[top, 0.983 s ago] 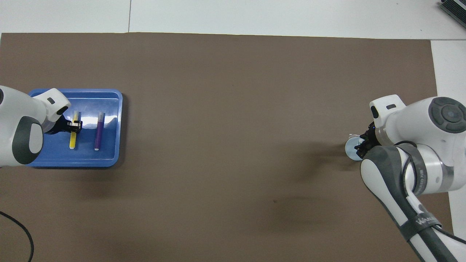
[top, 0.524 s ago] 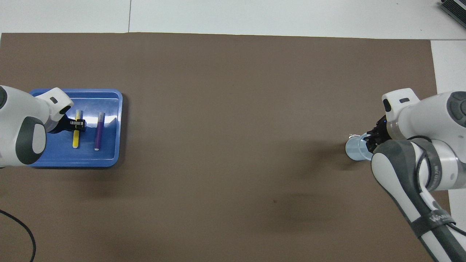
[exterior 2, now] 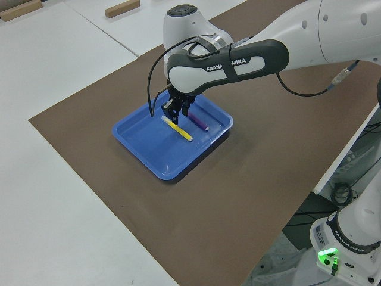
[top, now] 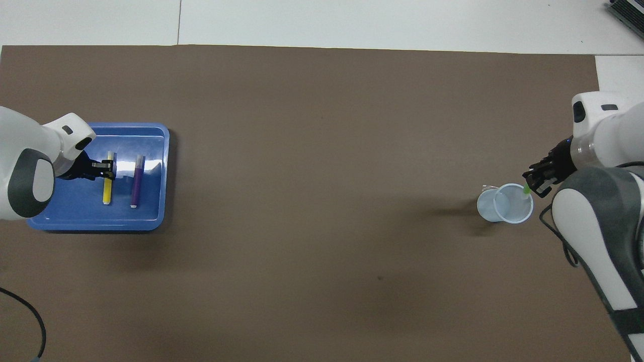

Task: Right arm passes pens to left for tray arrangement
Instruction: 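Pull the green marker from the cup with the right gripper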

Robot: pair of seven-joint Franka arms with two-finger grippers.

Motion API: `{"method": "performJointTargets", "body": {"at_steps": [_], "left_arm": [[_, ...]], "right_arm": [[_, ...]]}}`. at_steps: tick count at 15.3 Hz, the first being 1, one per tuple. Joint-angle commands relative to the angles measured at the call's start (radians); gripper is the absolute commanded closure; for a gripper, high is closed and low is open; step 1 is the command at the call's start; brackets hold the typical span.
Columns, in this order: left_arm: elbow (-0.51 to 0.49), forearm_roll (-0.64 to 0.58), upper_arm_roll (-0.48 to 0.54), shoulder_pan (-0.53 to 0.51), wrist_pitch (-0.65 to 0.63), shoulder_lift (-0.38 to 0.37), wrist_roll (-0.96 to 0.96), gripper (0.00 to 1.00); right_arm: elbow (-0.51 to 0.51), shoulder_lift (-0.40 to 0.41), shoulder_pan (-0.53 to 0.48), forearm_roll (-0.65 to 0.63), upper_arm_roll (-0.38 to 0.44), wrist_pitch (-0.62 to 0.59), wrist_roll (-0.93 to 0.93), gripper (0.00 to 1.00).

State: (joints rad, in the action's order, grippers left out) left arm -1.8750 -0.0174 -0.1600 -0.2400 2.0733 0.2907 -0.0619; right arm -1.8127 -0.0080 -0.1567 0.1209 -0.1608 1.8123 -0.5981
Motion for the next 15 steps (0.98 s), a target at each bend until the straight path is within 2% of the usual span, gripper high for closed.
{"method": "performJointTargets", "body": {"at_steps": [1,2,4,9,12,15], "left_arm": [[0.066,0.097,0.008,0.011,-0.111,-0.013,0.036,0.26],[0.076,0.137,0.007,0.010,-0.128,-0.018,0.083,0.09],[0.083,0.212,0.007,0.013,-0.151,-0.031,0.195,0.00],[0.149,0.394,0.004,0.011,-0.313,-0.048,0.377,0.00],[0.155,0.505,-0.021,0.019,-0.355,-0.087,0.584,0.00],[0.154,0.589,-0.078,0.019,-0.354,-0.122,0.856,0.00]], "right_arm": [[0.027,0.010,-0.003,0.161,-0.011,-0.025,0.192,1.00],[0.027,0.010,0.002,0.233,-0.013,-0.019,0.301,1.00],[0.026,0.010,0.052,0.314,-0.017,-0.001,0.517,1.00],[-0.031,0.002,0.207,0.370,-0.017,0.218,0.870,1.00],[-0.049,0.003,0.261,0.456,-0.017,0.365,1.067,1.00],[-0.089,0.002,0.345,0.477,-0.017,0.549,1.265,1.00]]}}
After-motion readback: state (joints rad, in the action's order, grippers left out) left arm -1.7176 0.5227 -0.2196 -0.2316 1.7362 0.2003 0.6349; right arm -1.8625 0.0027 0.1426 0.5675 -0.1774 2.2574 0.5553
